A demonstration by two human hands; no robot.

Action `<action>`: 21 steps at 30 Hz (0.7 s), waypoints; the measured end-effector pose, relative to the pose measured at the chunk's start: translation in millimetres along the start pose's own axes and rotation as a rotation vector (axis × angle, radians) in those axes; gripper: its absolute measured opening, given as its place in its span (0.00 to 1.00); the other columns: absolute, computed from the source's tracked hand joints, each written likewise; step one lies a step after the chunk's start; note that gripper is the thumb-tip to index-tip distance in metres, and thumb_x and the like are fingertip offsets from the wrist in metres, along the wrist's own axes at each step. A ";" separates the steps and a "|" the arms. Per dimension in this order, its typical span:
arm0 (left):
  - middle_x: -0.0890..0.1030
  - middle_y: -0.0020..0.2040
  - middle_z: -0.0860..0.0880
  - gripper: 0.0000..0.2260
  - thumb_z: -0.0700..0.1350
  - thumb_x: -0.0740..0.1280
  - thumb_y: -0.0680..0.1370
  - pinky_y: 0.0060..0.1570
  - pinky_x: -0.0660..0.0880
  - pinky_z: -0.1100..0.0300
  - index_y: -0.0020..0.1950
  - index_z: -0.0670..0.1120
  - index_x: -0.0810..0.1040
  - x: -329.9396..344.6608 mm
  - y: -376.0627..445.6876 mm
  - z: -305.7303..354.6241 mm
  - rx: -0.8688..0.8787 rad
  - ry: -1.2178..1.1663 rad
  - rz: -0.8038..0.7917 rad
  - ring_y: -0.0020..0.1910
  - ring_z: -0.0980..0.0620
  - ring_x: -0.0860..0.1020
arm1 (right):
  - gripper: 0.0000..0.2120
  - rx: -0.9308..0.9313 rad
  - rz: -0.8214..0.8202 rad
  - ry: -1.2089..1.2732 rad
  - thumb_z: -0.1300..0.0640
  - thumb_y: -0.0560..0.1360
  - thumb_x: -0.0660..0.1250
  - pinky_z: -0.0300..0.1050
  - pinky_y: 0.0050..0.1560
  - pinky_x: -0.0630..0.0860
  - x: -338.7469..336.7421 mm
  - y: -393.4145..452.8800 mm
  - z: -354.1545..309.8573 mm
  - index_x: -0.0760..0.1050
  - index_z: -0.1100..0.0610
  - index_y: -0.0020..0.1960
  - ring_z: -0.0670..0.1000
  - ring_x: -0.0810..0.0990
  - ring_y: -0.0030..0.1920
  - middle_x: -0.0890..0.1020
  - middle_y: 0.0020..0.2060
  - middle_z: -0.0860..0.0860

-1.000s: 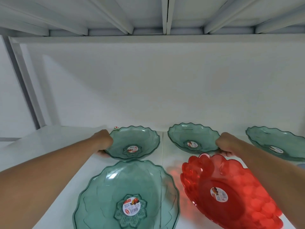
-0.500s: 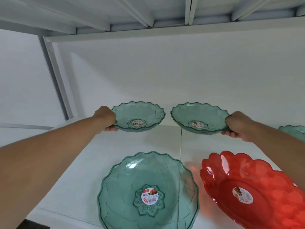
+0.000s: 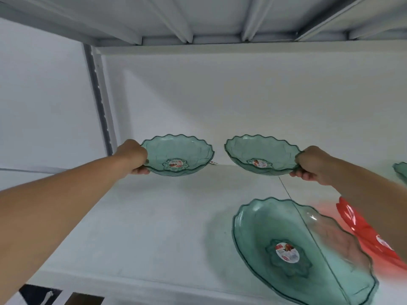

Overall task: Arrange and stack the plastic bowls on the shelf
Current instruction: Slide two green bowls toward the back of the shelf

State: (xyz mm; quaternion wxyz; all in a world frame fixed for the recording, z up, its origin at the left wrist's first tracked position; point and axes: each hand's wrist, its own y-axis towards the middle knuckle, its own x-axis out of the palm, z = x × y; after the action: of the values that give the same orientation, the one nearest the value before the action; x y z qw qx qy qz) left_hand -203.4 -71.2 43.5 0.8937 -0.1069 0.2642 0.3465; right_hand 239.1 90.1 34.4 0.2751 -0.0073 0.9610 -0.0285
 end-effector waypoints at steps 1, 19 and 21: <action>0.85 0.54 0.33 0.11 0.30 0.62 0.82 0.36 0.86 0.51 0.62 0.33 0.79 -13.9 8.1 -10.2 0.001 -0.002 -0.006 0.43 0.34 0.88 | 0.15 0.014 0.011 0.003 0.69 0.79 0.55 0.38 0.22 0.66 13.4 -8.3 -6.7 0.80 0.73 0.52 0.52 0.72 0.25 0.83 0.36 0.65; 0.87 0.49 0.34 0.11 0.36 0.63 0.84 0.30 0.84 0.51 0.62 0.35 0.80 -74.0 103.1 -78.5 -0.111 -0.129 0.008 0.35 0.39 0.85 | 0.16 0.178 0.082 0.021 0.68 0.79 0.53 0.37 0.21 0.67 143.9 -13.3 -60.1 0.79 0.71 0.49 0.53 0.73 0.23 0.83 0.30 0.63; 0.86 0.50 0.34 0.12 0.36 0.61 0.84 0.28 0.83 0.52 0.63 0.35 0.79 -61.0 107.1 -82.0 -0.117 -0.131 0.005 0.35 0.39 0.85 | 0.16 0.223 0.092 0.028 0.68 0.80 0.52 0.37 0.20 0.67 153.2 -7.4 -54.2 0.78 0.71 0.50 0.52 0.74 0.22 0.83 0.29 0.63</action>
State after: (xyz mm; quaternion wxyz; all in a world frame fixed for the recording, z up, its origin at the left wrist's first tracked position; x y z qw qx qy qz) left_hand -346.3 -57.2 7.3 0.9005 -0.1353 0.1846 0.3697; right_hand 80.4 80.9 -0.2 0.2617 0.0678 0.9549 -0.1225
